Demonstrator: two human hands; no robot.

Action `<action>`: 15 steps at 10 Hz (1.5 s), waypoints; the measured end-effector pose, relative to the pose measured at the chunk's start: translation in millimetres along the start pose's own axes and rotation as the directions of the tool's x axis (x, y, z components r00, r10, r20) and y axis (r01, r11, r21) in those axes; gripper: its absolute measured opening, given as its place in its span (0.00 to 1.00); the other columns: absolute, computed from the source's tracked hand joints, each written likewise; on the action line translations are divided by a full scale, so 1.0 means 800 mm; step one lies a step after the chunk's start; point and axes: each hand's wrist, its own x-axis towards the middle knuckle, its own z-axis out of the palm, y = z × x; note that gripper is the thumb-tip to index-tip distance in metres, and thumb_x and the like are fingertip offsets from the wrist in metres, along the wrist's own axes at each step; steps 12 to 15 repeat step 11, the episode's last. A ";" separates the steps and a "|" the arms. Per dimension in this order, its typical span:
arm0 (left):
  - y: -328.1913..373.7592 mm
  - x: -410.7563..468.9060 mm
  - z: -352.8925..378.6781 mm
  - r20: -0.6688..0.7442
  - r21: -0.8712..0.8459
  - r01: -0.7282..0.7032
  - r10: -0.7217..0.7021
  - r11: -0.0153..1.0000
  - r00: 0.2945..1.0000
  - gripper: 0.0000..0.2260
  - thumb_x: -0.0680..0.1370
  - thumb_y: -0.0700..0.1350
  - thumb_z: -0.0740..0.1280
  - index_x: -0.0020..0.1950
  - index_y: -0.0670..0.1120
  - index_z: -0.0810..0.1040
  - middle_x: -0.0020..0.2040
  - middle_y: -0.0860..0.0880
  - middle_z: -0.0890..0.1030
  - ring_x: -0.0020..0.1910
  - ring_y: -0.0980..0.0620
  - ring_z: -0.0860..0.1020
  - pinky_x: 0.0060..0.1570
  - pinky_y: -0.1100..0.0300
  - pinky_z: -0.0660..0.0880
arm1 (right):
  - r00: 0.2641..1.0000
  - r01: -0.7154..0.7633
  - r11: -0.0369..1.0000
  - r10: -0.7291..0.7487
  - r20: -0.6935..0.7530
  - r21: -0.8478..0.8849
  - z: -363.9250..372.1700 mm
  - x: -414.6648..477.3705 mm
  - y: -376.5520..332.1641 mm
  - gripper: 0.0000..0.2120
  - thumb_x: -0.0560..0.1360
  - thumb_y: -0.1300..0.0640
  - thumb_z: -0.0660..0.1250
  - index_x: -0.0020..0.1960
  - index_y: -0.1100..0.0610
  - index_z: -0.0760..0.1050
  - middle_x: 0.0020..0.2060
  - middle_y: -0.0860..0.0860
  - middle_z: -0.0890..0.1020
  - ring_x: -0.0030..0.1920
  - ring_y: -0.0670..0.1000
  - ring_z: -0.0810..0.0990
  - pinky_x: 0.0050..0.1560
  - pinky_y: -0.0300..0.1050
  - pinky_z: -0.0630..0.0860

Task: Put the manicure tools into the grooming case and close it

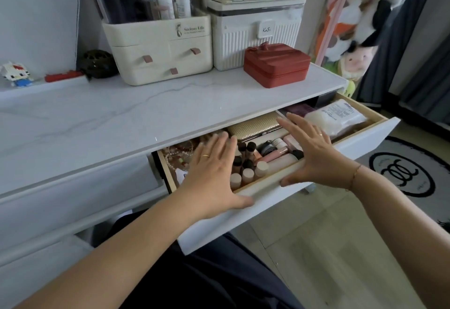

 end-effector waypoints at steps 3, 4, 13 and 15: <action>-0.090 0.028 -0.010 -0.251 0.108 0.233 -0.200 0.966 0.947 0.42 0.73 0.69 0.57 0.78 0.51 0.43 0.79 0.52 0.44 0.77 0.50 0.44 0.74 0.47 0.43 | 0.979 0.014 1.000 -0.017 -0.202 -0.015 0.048 0.105 0.003 0.46 0.66 0.34 0.68 0.76 0.46 0.51 0.76 0.47 0.53 0.77 0.49 0.46 0.74 0.58 0.39; -0.110 0.029 -0.002 -0.389 0.130 0.198 -0.134 0.972 0.912 0.33 0.76 0.59 0.63 0.76 0.49 0.57 0.77 0.52 0.57 0.76 0.50 0.55 0.73 0.51 0.51 | 0.973 0.004 0.999 -0.013 -0.231 -0.036 0.063 0.132 0.004 0.38 0.69 0.35 0.65 0.74 0.48 0.58 0.75 0.48 0.59 0.76 0.49 0.51 0.74 0.58 0.40; -0.163 -0.017 -0.011 -0.499 0.079 0.233 -0.164 0.969 0.851 0.26 0.74 0.63 0.57 0.65 0.51 0.75 0.67 0.55 0.75 0.66 0.54 0.74 0.66 0.59 0.68 | 0.919 -0.065 0.996 0.034 -0.392 -0.065 0.068 0.146 -0.005 0.41 0.67 0.25 0.45 0.64 0.52 0.72 0.64 0.49 0.73 0.66 0.54 0.70 0.73 0.57 0.54; -0.163 -0.017 -0.011 -0.499 0.079 0.233 -0.164 0.969 0.851 0.26 0.74 0.63 0.57 0.65 0.51 0.75 0.67 0.55 0.75 0.66 0.54 0.74 0.66 0.59 0.68 | 0.919 -0.065 0.996 0.034 -0.392 -0.065 0.068 0.146 -0.005 0.41 0.67 0.25 0.45 0.64 0.52 0.72 0.64 0.49 0.73 0.66 0.54 0.70 0.73 0.57 0.54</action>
